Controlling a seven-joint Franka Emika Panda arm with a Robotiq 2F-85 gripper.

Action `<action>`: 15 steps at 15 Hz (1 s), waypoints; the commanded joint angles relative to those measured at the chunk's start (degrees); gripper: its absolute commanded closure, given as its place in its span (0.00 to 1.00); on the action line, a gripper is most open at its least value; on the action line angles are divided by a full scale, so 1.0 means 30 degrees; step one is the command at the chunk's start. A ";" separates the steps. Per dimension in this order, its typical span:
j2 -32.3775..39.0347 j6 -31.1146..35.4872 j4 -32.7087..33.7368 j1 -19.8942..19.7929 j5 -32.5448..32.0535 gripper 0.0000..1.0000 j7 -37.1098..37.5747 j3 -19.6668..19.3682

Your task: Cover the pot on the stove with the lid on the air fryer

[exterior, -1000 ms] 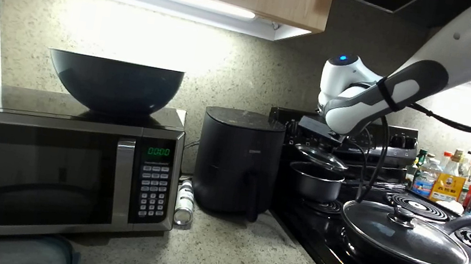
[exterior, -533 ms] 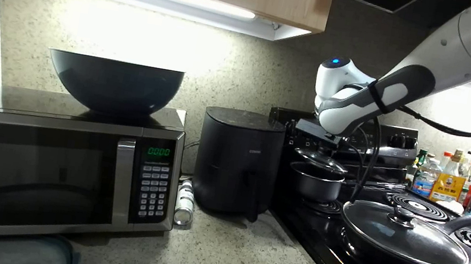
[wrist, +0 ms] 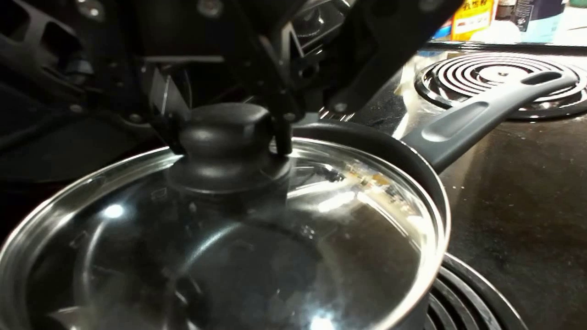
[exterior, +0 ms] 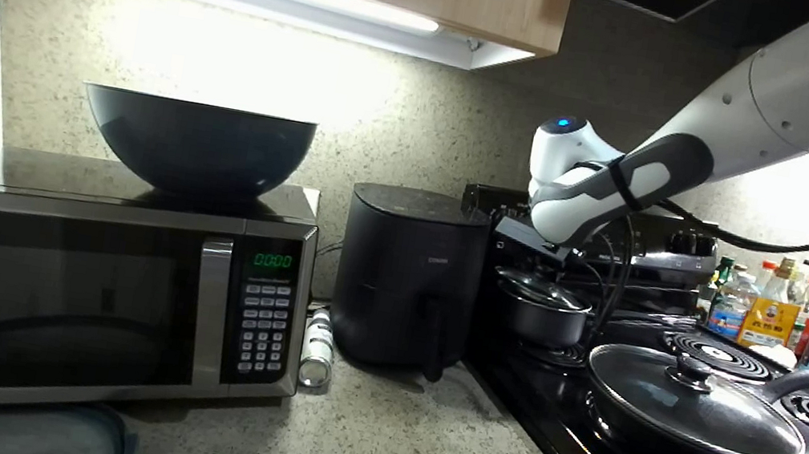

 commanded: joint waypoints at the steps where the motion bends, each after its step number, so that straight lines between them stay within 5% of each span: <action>1: 0.0564 -0.0480 0.1249 0.0064 0.0393 0.77 -0.0516 -0.0329; 7: 0.0620 -0.2570 0.1607 0.1419 -0.1887 0.77 0.0551 -0.2307; 15: 0.0651 -0.3713 0.2012 0.1056 -0.2099 0.77 -0.0787 -0.1341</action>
